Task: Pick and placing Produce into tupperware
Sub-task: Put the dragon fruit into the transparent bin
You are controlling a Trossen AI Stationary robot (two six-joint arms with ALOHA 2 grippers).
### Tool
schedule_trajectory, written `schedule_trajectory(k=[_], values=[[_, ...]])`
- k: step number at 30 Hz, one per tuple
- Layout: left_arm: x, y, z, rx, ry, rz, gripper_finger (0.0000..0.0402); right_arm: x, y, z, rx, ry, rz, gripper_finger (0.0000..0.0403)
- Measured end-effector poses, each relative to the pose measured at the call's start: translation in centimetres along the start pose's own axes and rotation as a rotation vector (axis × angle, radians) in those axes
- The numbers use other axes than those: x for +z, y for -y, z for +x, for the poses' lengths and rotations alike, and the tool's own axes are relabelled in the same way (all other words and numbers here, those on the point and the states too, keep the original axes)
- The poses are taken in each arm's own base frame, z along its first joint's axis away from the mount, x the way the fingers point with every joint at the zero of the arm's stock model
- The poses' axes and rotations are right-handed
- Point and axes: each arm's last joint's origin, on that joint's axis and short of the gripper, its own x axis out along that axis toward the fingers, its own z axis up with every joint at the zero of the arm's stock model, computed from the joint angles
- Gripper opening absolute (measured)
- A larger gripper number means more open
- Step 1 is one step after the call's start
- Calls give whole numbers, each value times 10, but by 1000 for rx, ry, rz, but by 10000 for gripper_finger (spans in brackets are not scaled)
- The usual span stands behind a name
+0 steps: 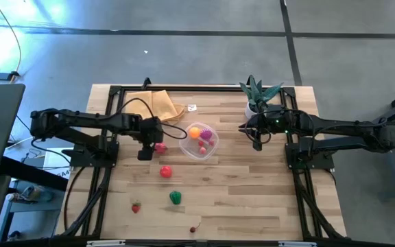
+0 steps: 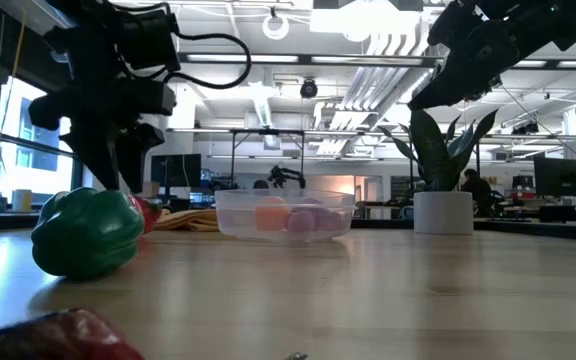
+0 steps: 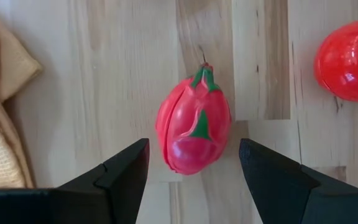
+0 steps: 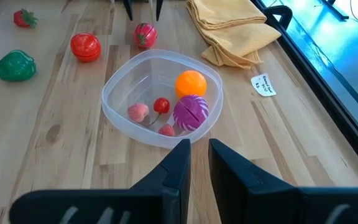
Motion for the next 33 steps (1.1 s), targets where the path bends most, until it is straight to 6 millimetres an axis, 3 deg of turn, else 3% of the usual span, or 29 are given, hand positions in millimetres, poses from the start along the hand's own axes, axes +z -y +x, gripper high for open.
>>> schedule_trajectory(k=[22,33], values=[[5,-1,1,-6,44,-29,240,0,0,0,0,0,0,46],[5,-1,19,-34,-35,-23,315,0,0,0,0,0,0,46]])
